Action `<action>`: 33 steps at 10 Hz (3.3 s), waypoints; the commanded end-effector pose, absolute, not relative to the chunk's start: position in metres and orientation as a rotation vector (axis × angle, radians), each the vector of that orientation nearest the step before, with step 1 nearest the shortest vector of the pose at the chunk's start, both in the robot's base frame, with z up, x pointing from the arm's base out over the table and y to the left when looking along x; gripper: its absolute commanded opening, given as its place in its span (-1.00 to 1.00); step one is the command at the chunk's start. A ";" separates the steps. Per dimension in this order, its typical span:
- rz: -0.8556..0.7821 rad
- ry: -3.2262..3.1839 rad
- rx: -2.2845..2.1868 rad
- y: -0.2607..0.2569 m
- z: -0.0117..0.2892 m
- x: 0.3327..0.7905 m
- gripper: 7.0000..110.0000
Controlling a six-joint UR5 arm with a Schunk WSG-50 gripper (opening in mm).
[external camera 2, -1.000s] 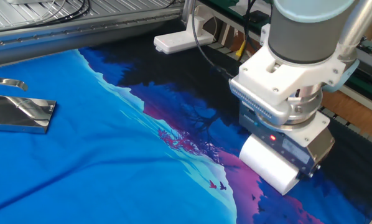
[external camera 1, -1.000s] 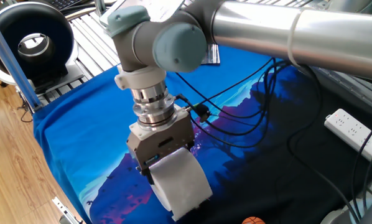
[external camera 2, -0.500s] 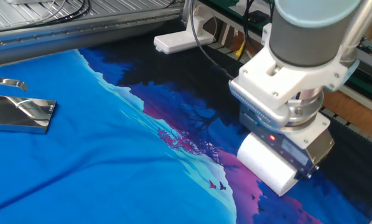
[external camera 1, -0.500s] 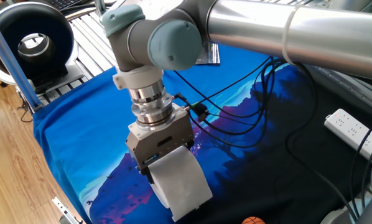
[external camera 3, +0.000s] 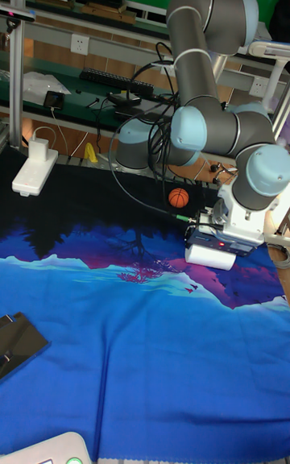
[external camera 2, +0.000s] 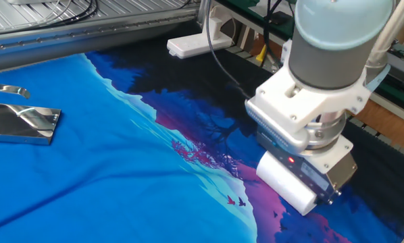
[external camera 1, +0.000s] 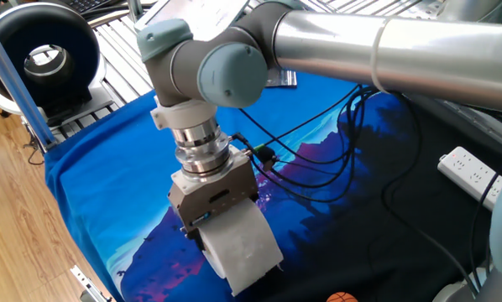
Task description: Put the toilet paper on its holder
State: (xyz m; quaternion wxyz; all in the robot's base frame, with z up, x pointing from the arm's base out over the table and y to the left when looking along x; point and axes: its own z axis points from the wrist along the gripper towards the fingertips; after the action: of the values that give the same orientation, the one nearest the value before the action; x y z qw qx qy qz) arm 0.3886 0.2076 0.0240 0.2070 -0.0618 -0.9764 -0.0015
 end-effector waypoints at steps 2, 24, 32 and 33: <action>0.014 -2.694 -0.224 0.203 0.047 0.386 0.15; 0.111 -2.843 0.898 0.118 0.073 0.436 -1.00; -0.301 -2.742 1.095 0.184 0.079 0.411 -1.00; -0.311 -2.709 1.105 0.183 0.080 0.405 -1.00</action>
State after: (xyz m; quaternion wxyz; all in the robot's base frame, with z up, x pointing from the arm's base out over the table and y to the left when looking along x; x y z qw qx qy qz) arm 0.4169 0.1622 0.0739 0.0933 0.3319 -0.9373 -0.0510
